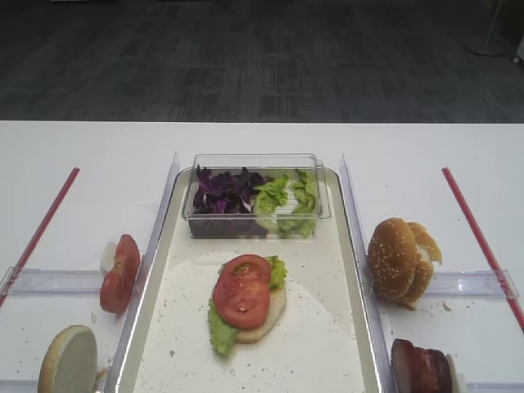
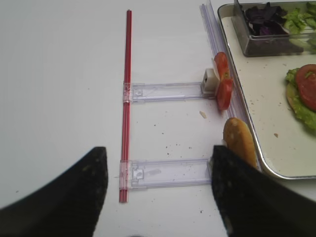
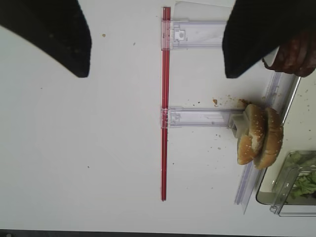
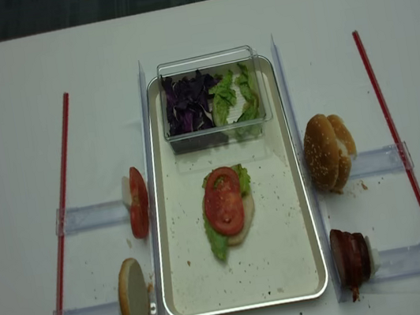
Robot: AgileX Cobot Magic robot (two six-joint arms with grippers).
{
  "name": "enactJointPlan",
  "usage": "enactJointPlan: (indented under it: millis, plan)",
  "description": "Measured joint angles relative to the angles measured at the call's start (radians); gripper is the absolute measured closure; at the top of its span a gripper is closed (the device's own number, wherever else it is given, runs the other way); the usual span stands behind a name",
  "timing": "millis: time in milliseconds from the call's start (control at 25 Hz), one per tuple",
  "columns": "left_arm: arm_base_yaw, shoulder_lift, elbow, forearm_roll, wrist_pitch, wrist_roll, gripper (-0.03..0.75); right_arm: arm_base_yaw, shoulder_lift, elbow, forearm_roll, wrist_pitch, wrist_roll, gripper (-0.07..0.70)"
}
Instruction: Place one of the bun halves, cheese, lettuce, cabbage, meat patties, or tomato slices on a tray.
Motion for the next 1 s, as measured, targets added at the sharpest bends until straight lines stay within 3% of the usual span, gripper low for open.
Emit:
enactJointPlan:
  millis: [1000]
  plan:
    - [0.0,0.0,0.0,0.0,0.0,0.0,0.296,0.0,0.0,0.0,0.0,0.0,0.0,0.061]
